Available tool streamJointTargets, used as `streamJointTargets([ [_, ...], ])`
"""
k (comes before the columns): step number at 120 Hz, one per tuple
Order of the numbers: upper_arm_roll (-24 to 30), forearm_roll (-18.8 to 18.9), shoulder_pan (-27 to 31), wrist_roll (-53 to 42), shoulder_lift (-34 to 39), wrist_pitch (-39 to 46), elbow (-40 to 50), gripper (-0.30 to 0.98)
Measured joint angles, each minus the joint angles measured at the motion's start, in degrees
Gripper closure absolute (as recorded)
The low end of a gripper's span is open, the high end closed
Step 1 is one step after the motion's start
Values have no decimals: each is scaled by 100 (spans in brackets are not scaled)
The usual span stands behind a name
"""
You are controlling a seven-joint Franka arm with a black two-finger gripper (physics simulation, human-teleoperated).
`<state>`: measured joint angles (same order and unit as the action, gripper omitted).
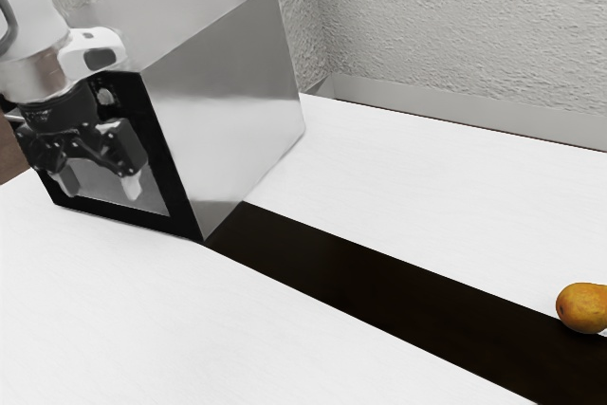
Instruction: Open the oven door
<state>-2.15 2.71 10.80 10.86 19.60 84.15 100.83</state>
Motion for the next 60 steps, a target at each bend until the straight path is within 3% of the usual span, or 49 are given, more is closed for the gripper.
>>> streamJointTargets([
  [12,-12,64,127,587,196,-189,114,0],
  [20,-21,182,336,929,744,-181,630,0],
  [33,-97,352,1134,1402,1659,985,1713,0],
  [60,-461,-792,1472,2145,1343,3746,2323,0],
])
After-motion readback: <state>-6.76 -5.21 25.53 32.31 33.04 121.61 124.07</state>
